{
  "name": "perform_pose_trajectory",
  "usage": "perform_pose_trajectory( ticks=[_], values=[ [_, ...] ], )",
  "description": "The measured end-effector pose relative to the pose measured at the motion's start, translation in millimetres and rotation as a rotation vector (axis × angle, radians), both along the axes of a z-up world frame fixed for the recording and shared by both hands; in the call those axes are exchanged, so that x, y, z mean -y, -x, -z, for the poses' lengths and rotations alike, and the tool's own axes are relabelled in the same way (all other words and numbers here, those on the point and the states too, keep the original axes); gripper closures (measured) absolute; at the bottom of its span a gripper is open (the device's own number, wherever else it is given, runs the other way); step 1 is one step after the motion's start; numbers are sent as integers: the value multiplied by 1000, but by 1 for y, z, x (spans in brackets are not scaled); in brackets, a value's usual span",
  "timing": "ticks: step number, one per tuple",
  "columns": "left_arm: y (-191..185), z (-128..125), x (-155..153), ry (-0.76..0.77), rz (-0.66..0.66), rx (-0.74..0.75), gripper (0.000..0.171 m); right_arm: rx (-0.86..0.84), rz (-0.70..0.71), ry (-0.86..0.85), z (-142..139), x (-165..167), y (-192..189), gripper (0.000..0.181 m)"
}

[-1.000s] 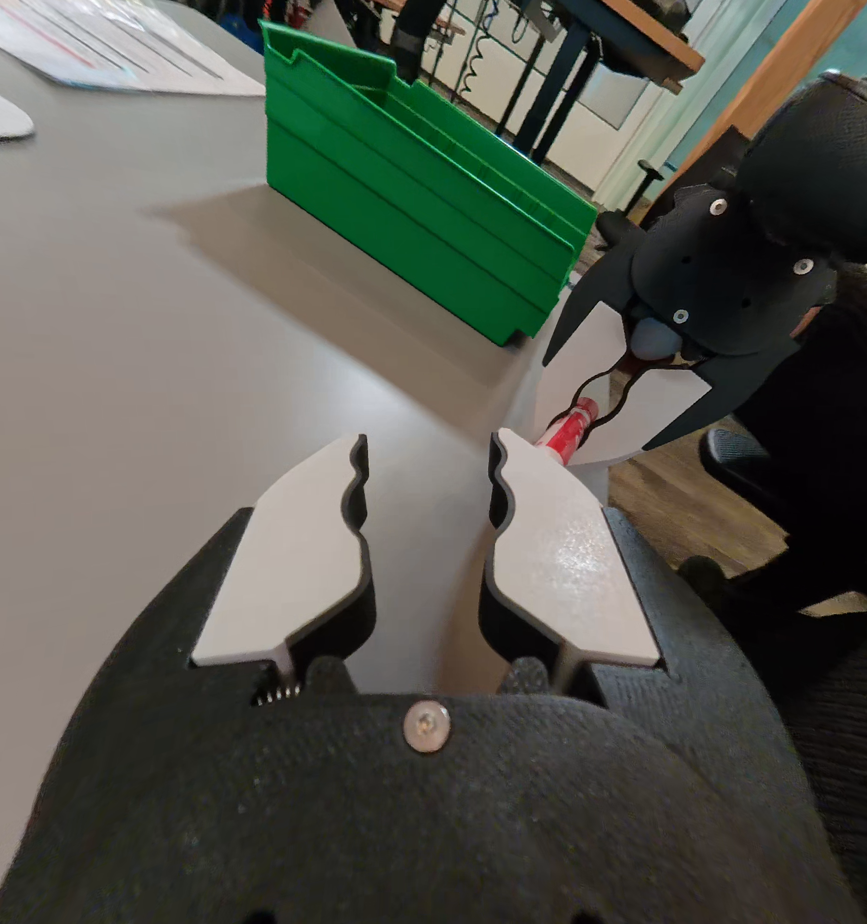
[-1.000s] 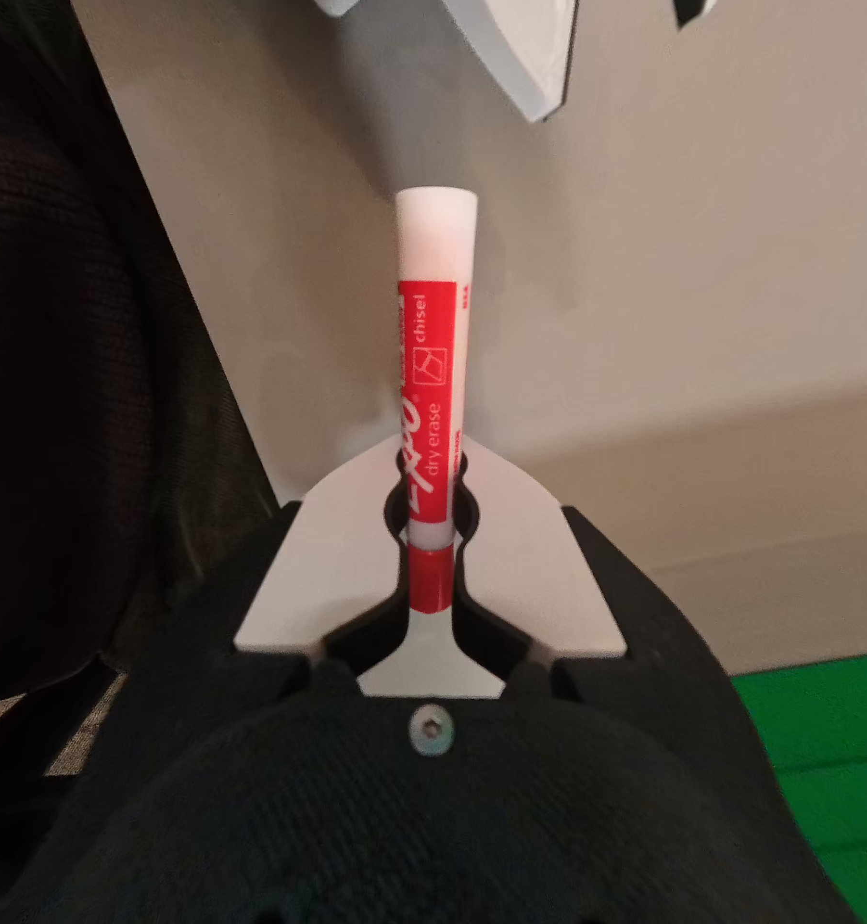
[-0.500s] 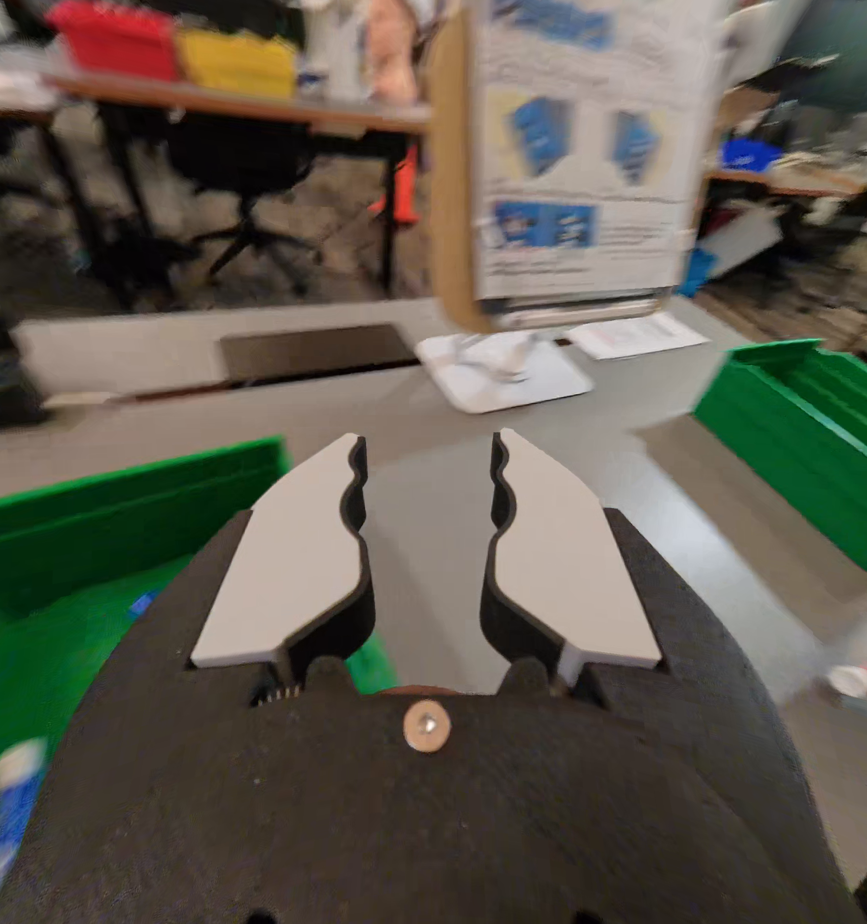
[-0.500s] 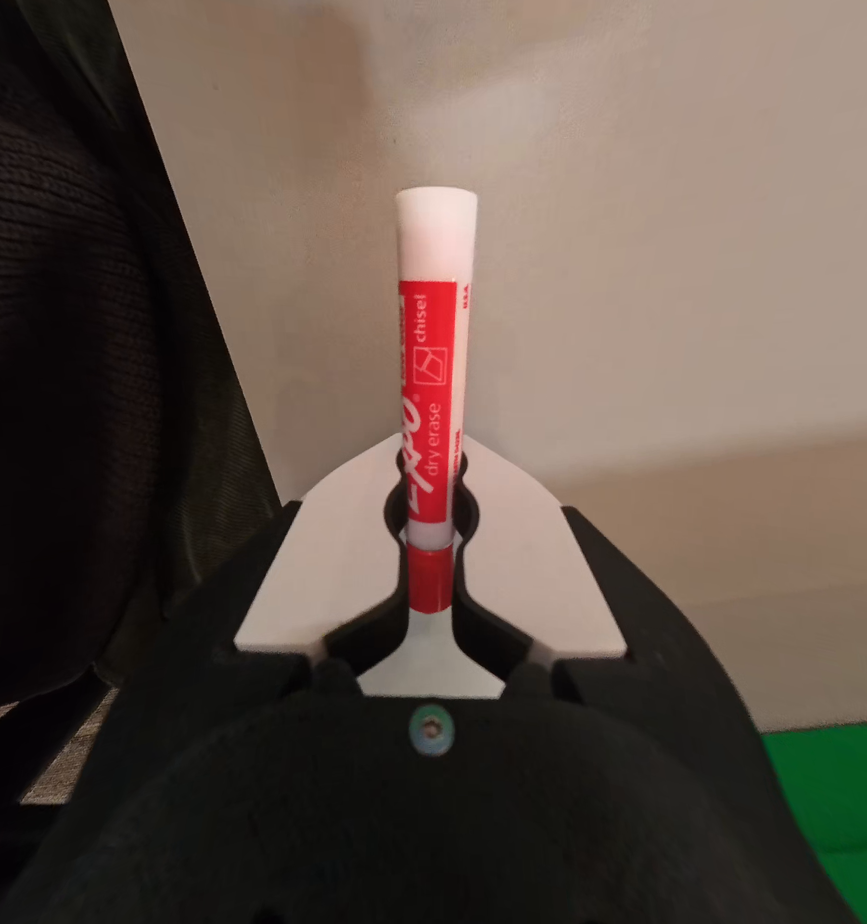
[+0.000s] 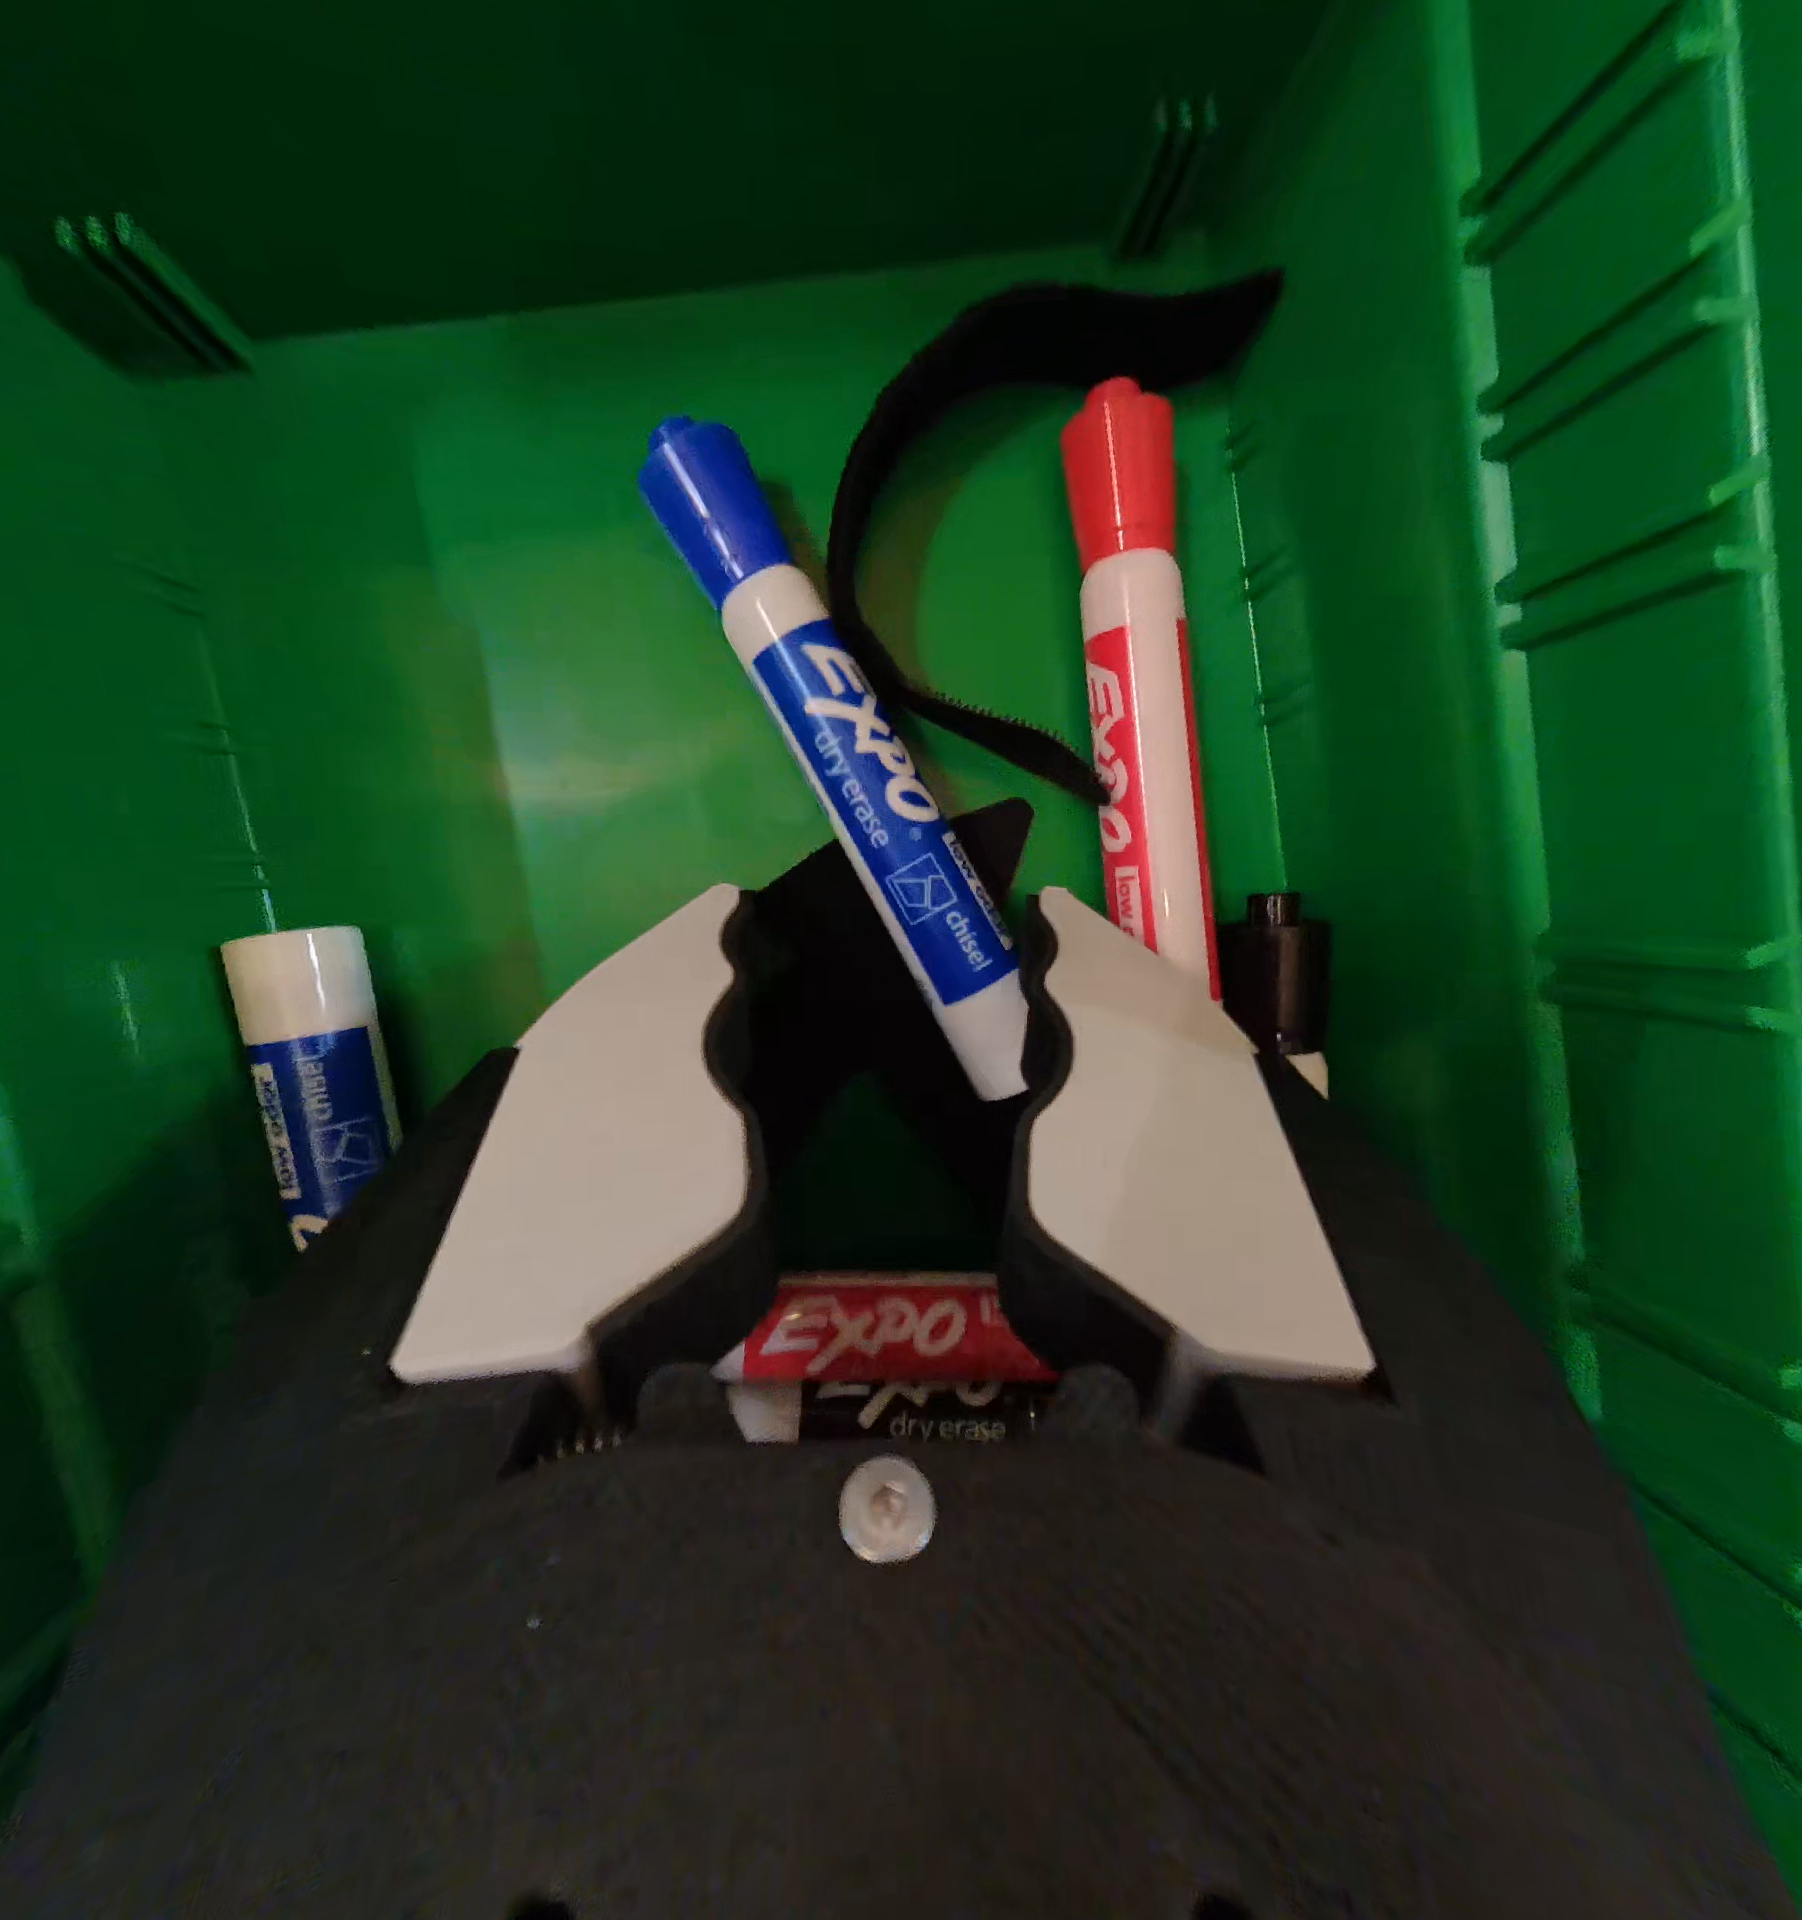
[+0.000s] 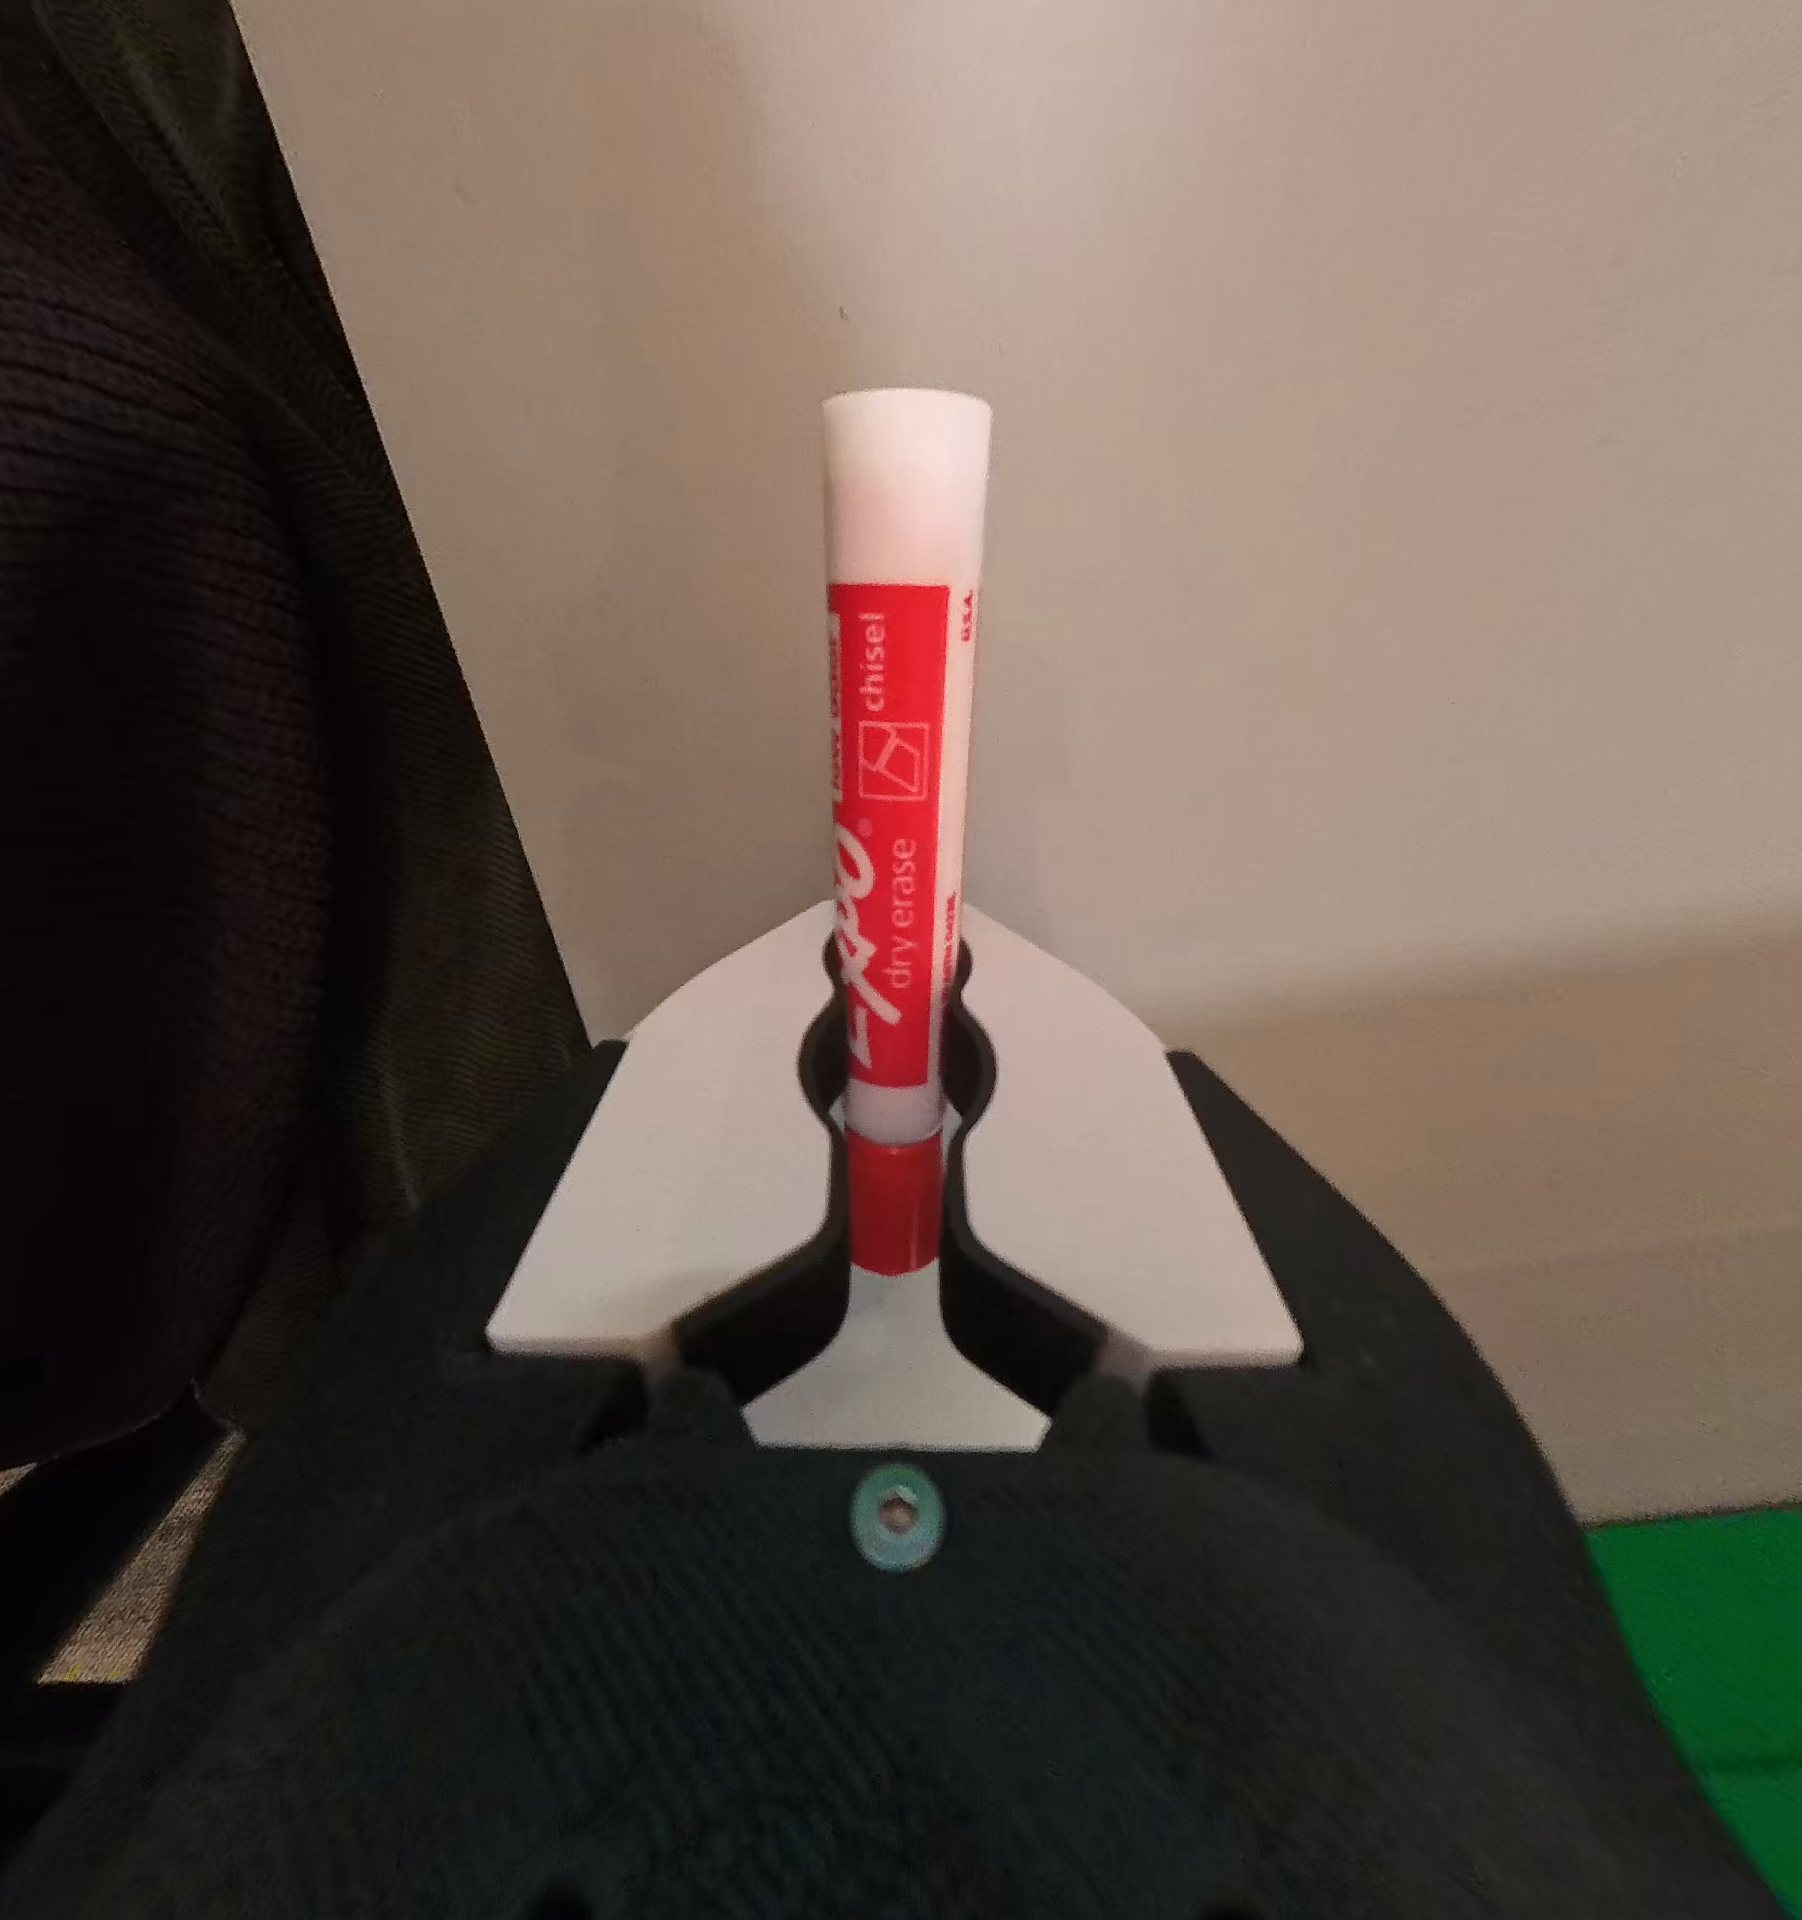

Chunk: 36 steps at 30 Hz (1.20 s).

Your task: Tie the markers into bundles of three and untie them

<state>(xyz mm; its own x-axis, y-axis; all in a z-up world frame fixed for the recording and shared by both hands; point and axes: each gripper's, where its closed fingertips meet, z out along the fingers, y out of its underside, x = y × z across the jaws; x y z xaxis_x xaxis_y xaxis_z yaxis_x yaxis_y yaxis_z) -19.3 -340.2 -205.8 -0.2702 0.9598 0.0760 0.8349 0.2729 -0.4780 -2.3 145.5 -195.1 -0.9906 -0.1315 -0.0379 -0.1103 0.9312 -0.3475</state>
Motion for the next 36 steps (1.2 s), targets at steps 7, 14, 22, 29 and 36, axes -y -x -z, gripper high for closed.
perform_pose_trajectory(
  ticks=[7,14,22,29,36],
  values=[
    [-4,-24,17,119,3,-35,150,-4,-4,0,1,-2,0,167],
    [1,-110,22,255,7,-275,155,-9,2,9,-2,-2,2,167],
    [-9,-149,14,367,58,-304,170,-18,-11,-2,-2,-1,-1,167],
    [-32,-87,19,241,61,-26,138,-38,-6,-9,-5,-3,-1,167],
    [-58,-56,9,136,123,153,129,-35,-9,-20,-1,-4,-1,167]
  ],
)
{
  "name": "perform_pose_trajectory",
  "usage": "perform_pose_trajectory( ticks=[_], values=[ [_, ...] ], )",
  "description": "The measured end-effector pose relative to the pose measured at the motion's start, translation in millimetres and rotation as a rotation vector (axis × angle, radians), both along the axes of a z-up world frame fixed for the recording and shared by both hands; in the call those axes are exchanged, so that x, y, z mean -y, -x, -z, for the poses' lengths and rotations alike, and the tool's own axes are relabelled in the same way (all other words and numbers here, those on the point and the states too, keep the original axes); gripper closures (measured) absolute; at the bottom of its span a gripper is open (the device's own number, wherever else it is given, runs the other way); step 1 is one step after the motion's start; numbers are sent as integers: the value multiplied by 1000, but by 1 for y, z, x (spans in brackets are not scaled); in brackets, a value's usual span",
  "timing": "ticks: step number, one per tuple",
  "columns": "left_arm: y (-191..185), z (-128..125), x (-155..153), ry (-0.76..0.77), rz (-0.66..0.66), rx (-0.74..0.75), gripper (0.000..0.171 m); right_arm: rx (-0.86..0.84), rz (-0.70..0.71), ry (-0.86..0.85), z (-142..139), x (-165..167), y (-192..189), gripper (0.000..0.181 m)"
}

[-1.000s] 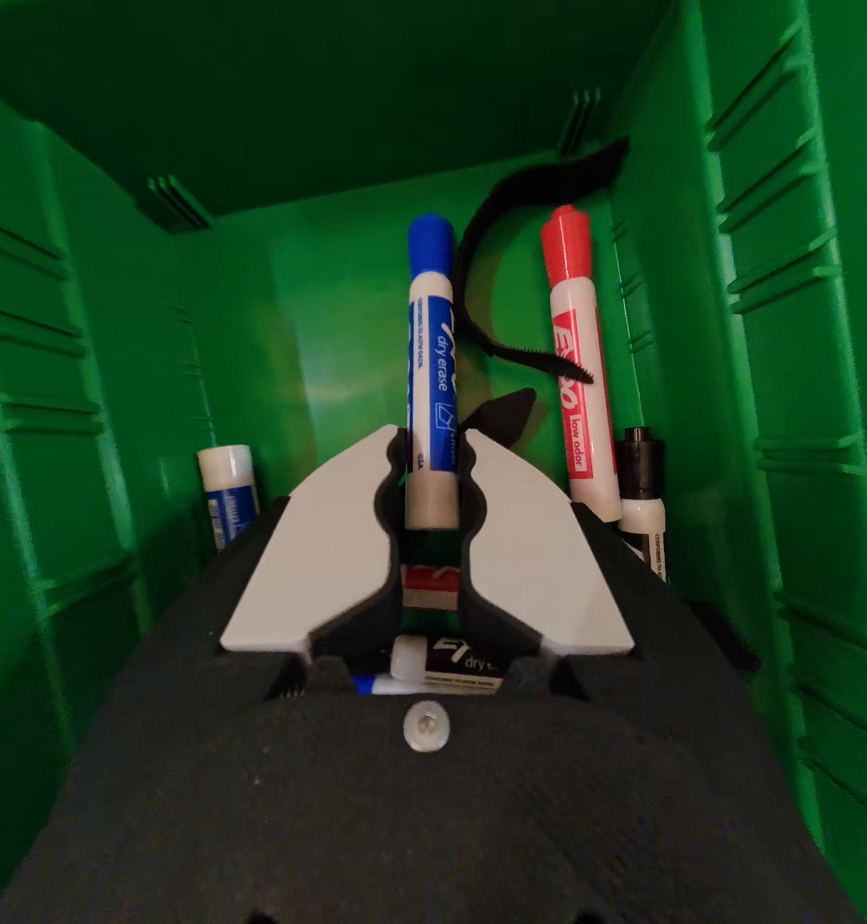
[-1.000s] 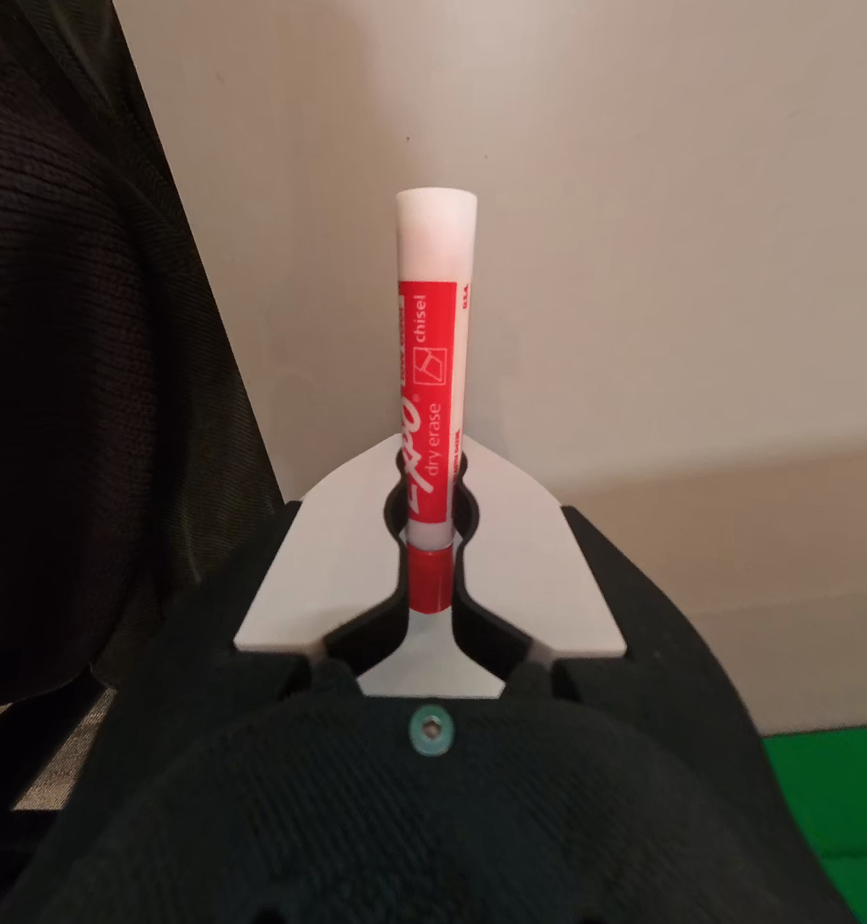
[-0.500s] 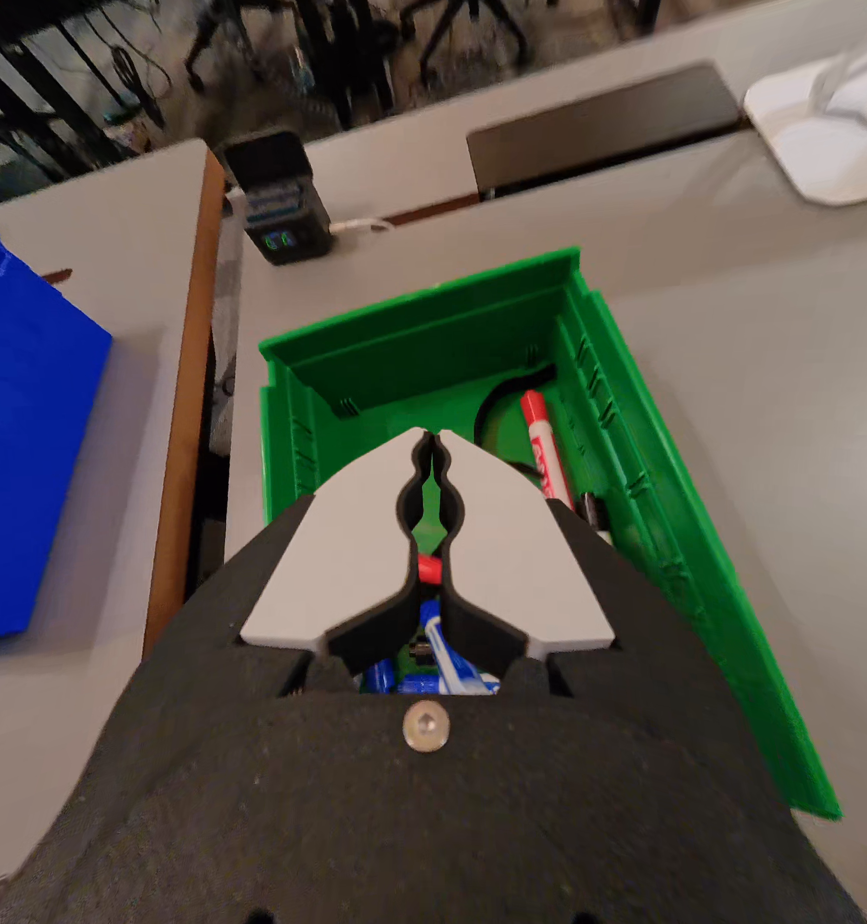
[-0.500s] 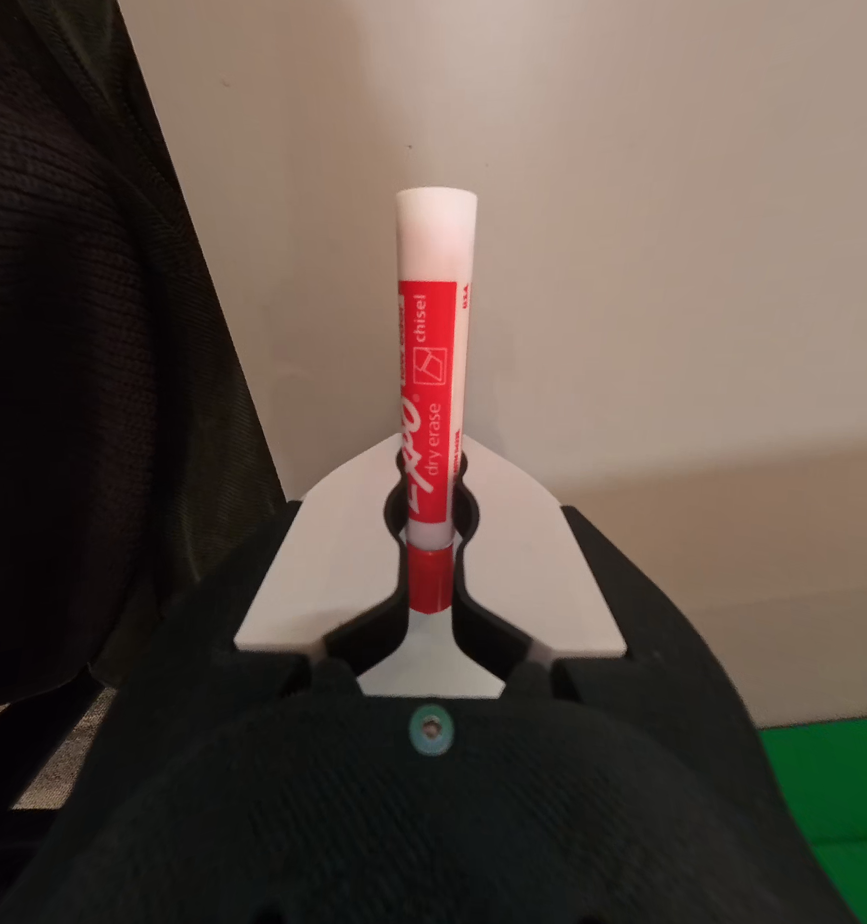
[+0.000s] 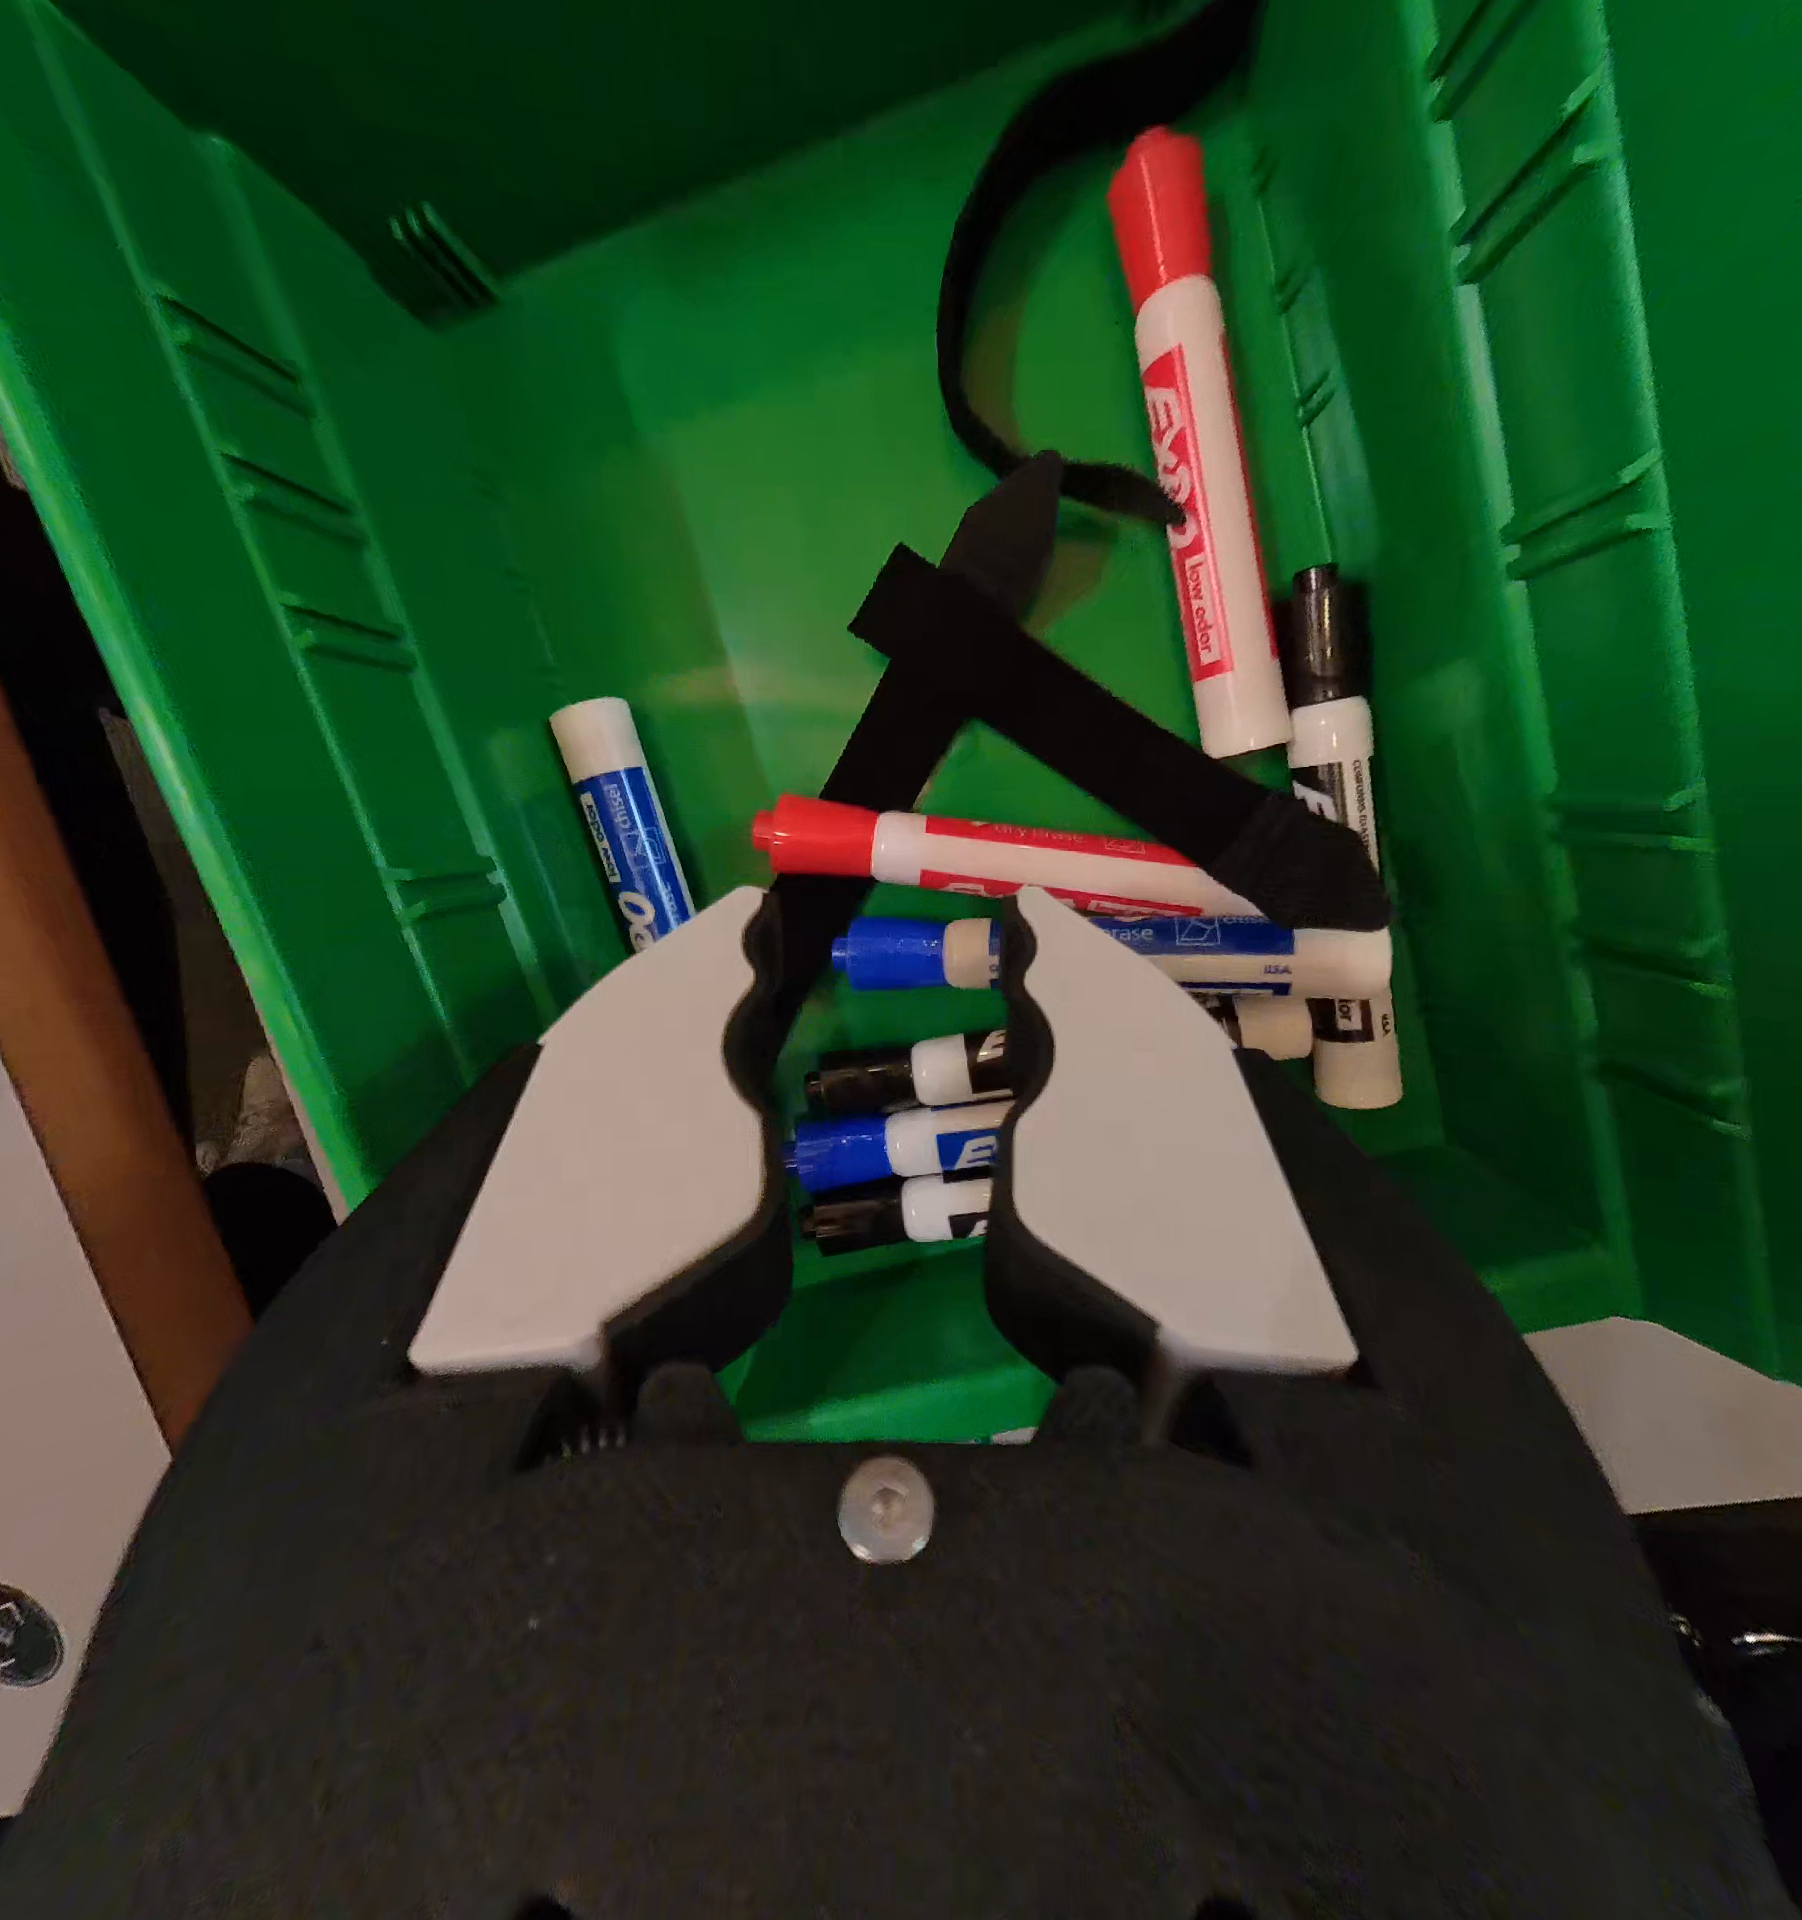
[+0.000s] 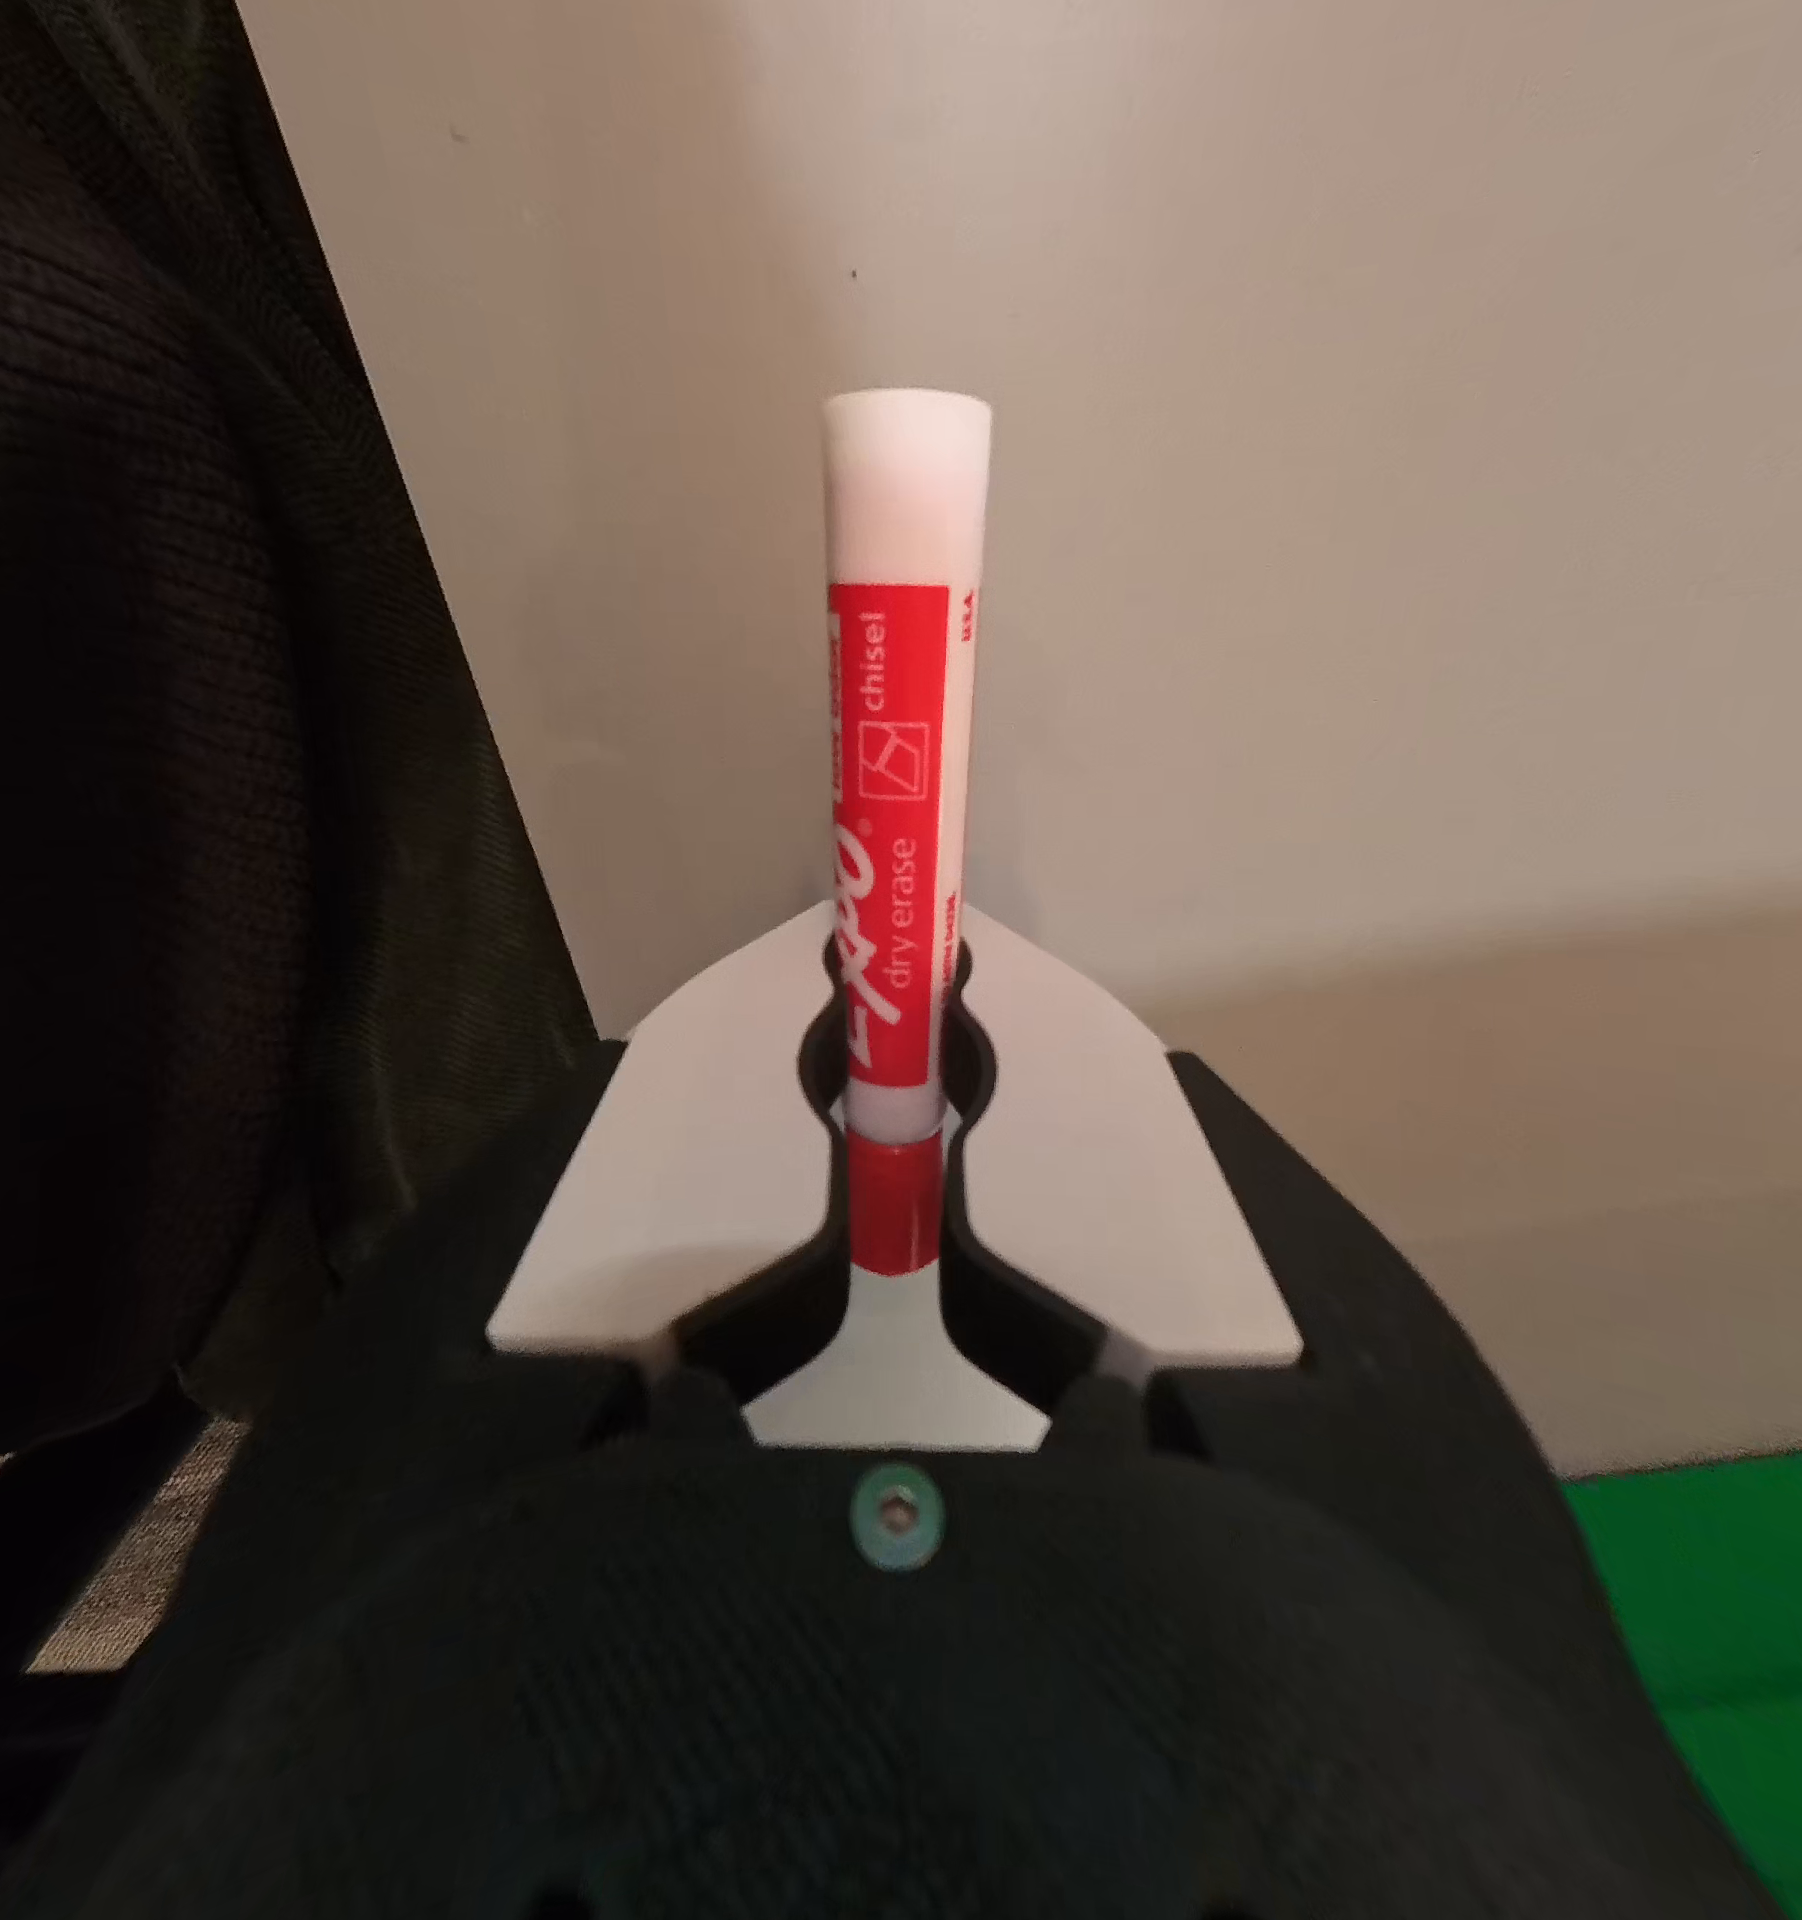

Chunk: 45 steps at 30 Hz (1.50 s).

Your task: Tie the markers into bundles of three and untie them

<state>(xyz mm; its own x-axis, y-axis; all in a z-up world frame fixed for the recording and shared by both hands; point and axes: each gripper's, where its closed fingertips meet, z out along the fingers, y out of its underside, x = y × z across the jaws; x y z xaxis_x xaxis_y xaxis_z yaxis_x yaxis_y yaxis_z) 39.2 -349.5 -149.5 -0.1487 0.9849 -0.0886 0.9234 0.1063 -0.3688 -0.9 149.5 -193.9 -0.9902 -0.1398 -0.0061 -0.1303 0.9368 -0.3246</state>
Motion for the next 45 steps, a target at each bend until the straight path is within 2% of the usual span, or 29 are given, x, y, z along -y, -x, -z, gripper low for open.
perform_pose_trajectory(
  ticks=[7,13,16,19,21,25,30,37,41,45],
  values=[
    [-7,20,-6,-55,20,80,134,-3,6,-8,2,-2,2,167],
    [-2,39,-10,-115,24,83,148,-5,1,-18,5,-3,3,167],
    [12,26,0,-64,-5,-24,151,-4,-1,-18,5,-2,4,167],
    [16,-3,19,-11,-92,-146,148,3,-1,-14,6,-1,4,167],
    [7,-7,26,-27,-127,-145,139,6,-2,-18,7,-2,4,167],
    [-1,6,24,-38,-123,-90,138,6,-13,-26,10,0,4,167],
    [-14,39,10,-10,-55,92,132,-4,-24,-23,7,4,4,167],
    [10,56,-14,-100,5,33,133,-8,-26,-37,10,3,5,167],
    [23,46,-6,-60,-30,-65,134,-7,-23,-37,10,2,6,167],
    [14,38,-3,-74,-39,-55,132,-7,-18,-39,11,1,7,167]
  ],
)
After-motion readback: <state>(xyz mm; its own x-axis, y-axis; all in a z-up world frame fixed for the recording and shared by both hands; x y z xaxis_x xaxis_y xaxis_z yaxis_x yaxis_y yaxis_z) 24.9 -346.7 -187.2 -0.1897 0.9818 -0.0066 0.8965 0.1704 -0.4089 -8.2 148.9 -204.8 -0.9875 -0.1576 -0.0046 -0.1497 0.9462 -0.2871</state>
